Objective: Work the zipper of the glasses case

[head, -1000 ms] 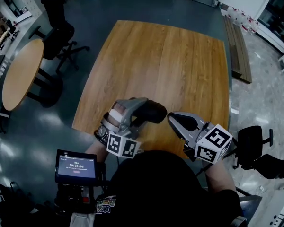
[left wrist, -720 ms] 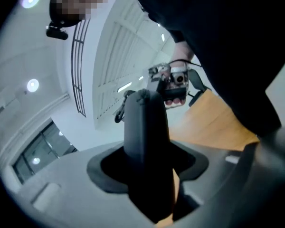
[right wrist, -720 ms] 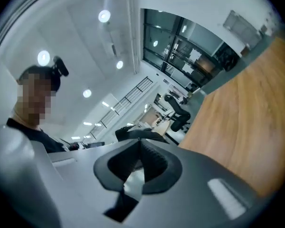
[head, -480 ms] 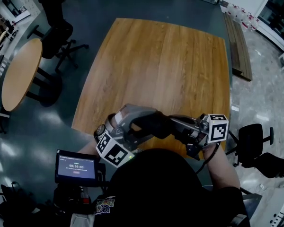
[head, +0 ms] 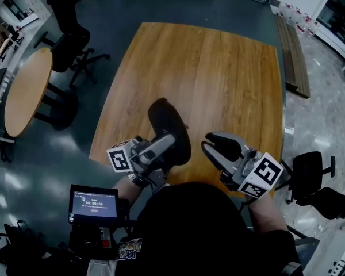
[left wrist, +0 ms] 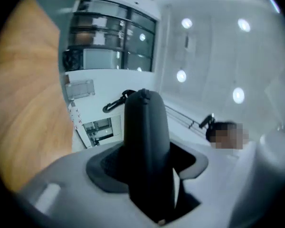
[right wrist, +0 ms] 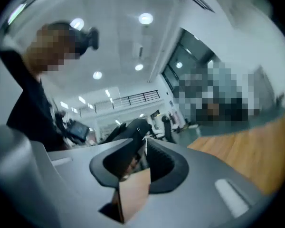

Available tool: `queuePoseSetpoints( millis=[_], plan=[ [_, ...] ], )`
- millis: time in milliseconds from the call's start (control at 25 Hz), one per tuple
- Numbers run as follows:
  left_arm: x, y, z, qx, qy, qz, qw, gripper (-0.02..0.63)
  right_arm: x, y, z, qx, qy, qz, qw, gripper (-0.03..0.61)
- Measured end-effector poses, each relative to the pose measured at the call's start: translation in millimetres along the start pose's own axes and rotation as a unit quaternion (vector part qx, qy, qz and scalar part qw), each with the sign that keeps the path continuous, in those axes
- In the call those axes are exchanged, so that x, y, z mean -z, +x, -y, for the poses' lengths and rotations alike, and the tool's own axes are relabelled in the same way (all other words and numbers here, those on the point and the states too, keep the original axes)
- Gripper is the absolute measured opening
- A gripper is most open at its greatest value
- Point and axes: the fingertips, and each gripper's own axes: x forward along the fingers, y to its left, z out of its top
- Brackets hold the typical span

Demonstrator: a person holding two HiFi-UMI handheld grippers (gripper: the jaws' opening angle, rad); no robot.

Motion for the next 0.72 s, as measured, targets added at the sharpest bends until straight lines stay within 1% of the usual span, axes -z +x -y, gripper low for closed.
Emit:
queuePoseSetpoints(
  millis=[40,80,120,160,200,240,320,360,400,440,520,640,720],
  plan=[
    [-7.4,-3.6,-2.6,0.012,-0.048,0.029,0.9984,0.259,-3.1,4.0,-3.1,0.026,-0.085,-0.008,0.996,0.094],
    [-11.2,-5.8,-2.5,0.025,-0.084,0.046,0.9950,0.259,-3.9,8.4,-7.9,0.044,-0.165,-0.021,0.985,0.094],
    [-11.8,-6.6,0.1,0.037,-0.109,0.055,0.9918,0.259,-1.9,11.9,-13.0,0.053,-0.236,-0.039,0.969,0.089],
    [-9.9,-6.2,3.9,0.047,-0.124,0.055,0.9896,0.259,1.3,14.4,-17.6,0.052,-0.292,-0.058,0.953,0.080],
    [-6.0,-4.4,7.4,0.054,-0.134,0.049,0.9884,0.259,3.2,16.2,-20.8,0.044,-0.331,-0.072,0.940,0.081],
    [-0.7,-1.4,10.0,0.060,-0.139,0.037,0.9878,0.259,3.3,17.5,-21.6,0.033,-0.352,-0.080,0.932,0.081],
    [12.2,5.3,10.1,0.061,-0.143,0.004,0.9879,0.259,2.3,17.1,-18.7,0.013,-0.364,-0.091,0.927,0.081],
    [18.8,7.8,8.6,0.056,-0.142,-0.014,0.9882,0.259,2.4,16.2,-17.8,0.006,-0.368,-0.097,0.925,0.081],
    [24.6,8.9,7.5,0.049,-0.141,-0.029,0.9884,0.259,2.5,16.1,-18.4,0.001,-0.379,-0.102,0.920,0.081],
    [28.8,8.9,7.2,0.042,-0.143,-0.041,0.9880,0.259,2.3,16.9,-20.0,-0.002,-0.397,-0.106,0.912,0.084],
    [32.5,7.5,8.6,0.037,-0.153,-0.050,0.9863,0.259,2.2,18.7,-23.9,-0.001,-0.439,-0.113,0.891,0.080],
    [33.1,6.2,7.4,0.037,-0.176,-0.042,0.9828,0.259,3.5,18.4,-27.6,0.014,-0.495,-0.106,0.862,0.057],
    [34.5,7.5,6.3,0.038,-0.191,-0.040,0.9800,0.259,2.1,16.6,-27.9,0.035,-0.527,-0.088,0.844,0.020]
  ],
)
